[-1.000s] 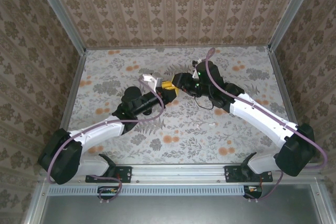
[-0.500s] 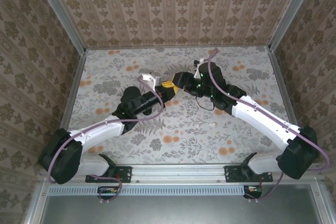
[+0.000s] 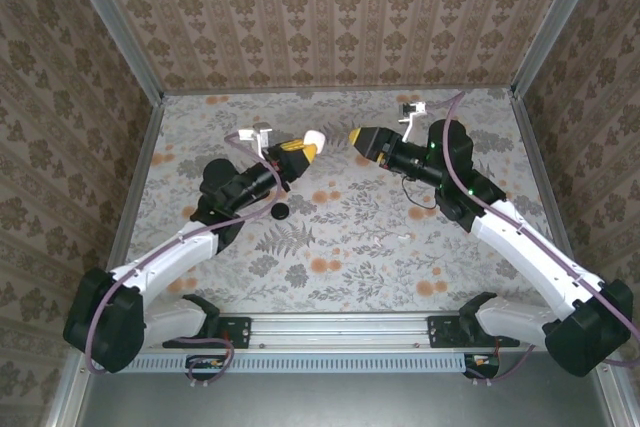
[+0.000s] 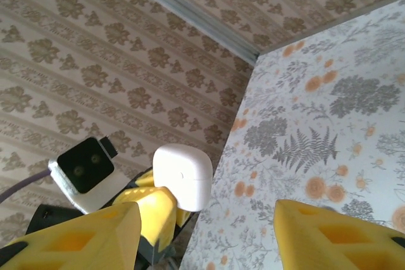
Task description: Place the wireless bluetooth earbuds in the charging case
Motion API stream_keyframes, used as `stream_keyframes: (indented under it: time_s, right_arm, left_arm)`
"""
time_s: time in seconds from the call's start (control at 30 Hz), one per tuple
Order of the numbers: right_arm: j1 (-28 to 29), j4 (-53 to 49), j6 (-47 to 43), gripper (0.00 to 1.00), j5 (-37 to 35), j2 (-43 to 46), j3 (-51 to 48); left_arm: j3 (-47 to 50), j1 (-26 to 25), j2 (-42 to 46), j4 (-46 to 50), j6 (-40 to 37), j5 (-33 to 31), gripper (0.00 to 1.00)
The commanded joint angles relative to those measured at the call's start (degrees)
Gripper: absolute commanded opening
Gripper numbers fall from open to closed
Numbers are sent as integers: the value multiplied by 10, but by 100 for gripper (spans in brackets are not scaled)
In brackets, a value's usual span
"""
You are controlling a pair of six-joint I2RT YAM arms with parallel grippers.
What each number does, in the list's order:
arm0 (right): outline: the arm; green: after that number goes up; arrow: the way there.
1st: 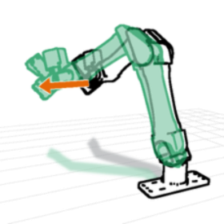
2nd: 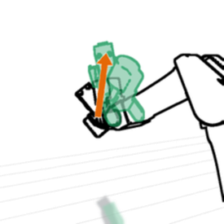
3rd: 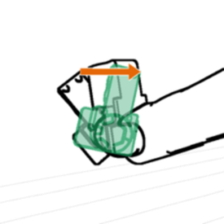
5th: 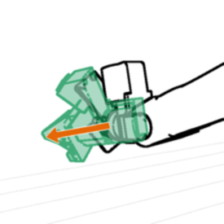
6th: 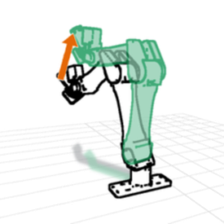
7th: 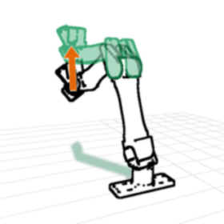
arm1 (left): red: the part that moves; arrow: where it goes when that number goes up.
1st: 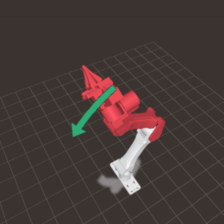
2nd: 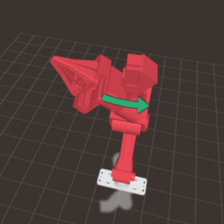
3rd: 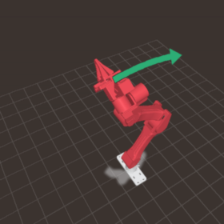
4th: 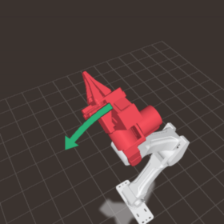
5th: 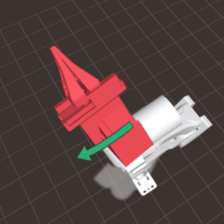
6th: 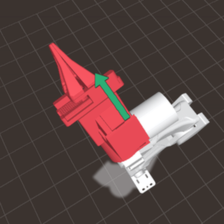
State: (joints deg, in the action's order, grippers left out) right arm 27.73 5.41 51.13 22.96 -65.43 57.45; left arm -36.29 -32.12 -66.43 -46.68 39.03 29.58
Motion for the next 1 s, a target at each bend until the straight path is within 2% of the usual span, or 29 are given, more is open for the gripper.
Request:
stream_keyframes:
  time_s: [0.0, 0.23, 0.6, 0.97]
  right_arm:
    - [-1, 74, -5, 59, 80, -9, -2]
    - [2, 149, 33, 58, 150, -48, 11]
    - [23, 166, 39, 57, 174, -88, 28]
    - [25, 204, 50, 30, 186, -110, 35]
  left_arm:
    - [1, 5, 21, -30, 65, 60, 0]
    - [-12, 4, 24, -46, 122, 106, 0]
    - [-24, 1, 7, -82, 165, 122, 0]
    - [-28, 0, -3, -84, 174, 139, 0]
